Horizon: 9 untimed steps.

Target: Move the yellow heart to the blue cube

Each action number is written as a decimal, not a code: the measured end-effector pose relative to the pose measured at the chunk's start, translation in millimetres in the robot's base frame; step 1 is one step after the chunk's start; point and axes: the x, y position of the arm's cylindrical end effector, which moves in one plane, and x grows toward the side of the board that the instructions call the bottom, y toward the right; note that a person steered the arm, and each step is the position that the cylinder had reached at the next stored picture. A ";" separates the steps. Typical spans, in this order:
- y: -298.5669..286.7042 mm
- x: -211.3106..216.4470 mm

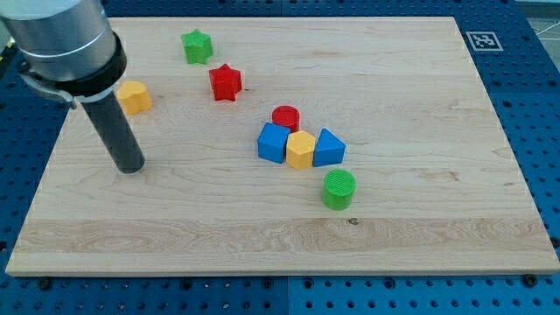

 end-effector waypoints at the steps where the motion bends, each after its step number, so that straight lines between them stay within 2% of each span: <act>1: -33.1 -8.0; 3: -65.6 -88.6; 4: -37.6 -134.9; 5: -33.0 -137.2; 7: -32.3 -110.1; 8: 9.6 -98.5; 9: 79.8 -93.1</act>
